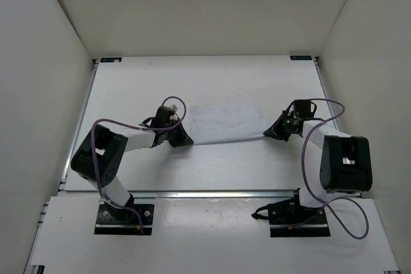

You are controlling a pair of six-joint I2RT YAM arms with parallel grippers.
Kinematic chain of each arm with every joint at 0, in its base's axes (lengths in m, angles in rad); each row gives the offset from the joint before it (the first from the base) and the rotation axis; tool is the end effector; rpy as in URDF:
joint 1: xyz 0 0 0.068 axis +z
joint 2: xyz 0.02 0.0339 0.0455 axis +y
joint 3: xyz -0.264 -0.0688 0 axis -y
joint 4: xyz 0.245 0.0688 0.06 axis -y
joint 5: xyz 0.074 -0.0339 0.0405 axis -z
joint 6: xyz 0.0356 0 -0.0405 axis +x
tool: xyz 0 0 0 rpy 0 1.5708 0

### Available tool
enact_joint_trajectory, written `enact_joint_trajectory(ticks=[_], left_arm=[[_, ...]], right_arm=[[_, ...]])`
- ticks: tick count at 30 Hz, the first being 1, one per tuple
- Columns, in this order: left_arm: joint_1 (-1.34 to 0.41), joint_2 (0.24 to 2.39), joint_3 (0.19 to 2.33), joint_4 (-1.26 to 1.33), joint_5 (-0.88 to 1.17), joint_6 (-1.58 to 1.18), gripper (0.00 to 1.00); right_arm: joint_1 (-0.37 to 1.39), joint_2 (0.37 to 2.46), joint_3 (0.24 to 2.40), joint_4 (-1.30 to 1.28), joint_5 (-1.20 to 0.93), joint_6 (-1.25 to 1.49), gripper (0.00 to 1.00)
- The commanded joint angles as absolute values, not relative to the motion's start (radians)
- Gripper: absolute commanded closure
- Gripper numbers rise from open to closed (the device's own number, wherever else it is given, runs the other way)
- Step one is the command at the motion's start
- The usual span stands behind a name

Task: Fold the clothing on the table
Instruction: Fold the skirt

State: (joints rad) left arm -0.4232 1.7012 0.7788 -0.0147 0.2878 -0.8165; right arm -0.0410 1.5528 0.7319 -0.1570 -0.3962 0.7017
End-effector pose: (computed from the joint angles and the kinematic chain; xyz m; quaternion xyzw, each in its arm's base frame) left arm 0.2823 -0.1382 0.1291 -0.1399 0.9310 -0.2900 0.1718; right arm 0.2862 0.0020 0.1505 0.2867 0.8946 0.2709 0.2099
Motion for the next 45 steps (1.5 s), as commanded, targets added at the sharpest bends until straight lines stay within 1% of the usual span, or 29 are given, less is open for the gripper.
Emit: enact_joint_trajectory(ticks=[1, 4, 5, 7, 9, 12, 14, 17, 19, 22, 26, 33, 40, 45], left_arm=[[-0.483, 1.591, 0.646, 0.038, 0.203, -0.876, 1.00], [-0.506, 1.557, 0.588, 0.060, 0.196, -0.902, 1.00], [-0.515, 1.557, 0.578, 0.060, 0.187, -0.897, 1.00], [-0.534, 1.543, 0.575, 0.058, 0.180, -0.905, 1.00], [-0.540, 1.540, 0.577, 0.067, 0.173, -0.913, 1.00], [-0.541, 1.534, 0.581, 0.080, 0.184, -0.908, 1.00], [-0.545, 1.526, 0.565, 0.097, 0.181, -0.916, 1.00], [-0.542, 1.514, 0.549, 0.120, 0.176, -0.923, 1.00], [-0.541, 1.512, 0.546, 0.123, 0.183, -0.925, 1.00], [-0.531, 1.503, 0.535, 0.127, 0.186, -0.920, 1.00], [-0.525, 1.502, 0.528, 0.133, 0.204, -0.907, 1.00], [-0.517, 1.525, 0.528, 0.146, 0.227, -0.882, 1.00], [-0.515, 1.520, 0.500, 0.143, 0.238, -0.876, 1.00], [-0.509, 1.499, 0.511, 0.138, 0.236, -0.880, 0.99]], right_arm=[[-0.066, 1.447, 0.781, -0.397, -0.342, 0.476, 1.00], [-0.061, 1.382, 0.830, -0.521, -0.284, 0.379, 0.99], [-0.045, 1.376, 0.857, -0.558, -0.222, 0.364, 1.00], [0.035, 1.387, 0.928, -0.622, -0.154, 0.307, 1.00], [0.093, 1.406, 0.992, -0.658, -0.158, 0.284, 1.00], [0.249, 1.428, 1.110, -0.673, -0.137, 0.278, 1.00], [0.334, 1.459, 1.202, -0.675, -0.121, 0.287, 1.00], [0.466, 1.552, 1.307, -0.680, -0.162, 0.301, 1.00], [0.520, 1.647, 1.357, -0.684, -0.172, 0.302, 1.00], [0.603, 1.733, 1.439, -0.683, -0.187, 0.316, 1.00], [0.702, 1.825, 1.495, -0.666, -0.241, 0.321, 1.00], [0.788, 1.899, 1.512, -0.598, -0.294, 0.362, 1.00], [0.816, 1.908, 1.516, -0.557, -0.302, 0.376, 1.00], [0.796, 1.970, 1.531, -0.569, -0.373, 0.376, 1.00]])
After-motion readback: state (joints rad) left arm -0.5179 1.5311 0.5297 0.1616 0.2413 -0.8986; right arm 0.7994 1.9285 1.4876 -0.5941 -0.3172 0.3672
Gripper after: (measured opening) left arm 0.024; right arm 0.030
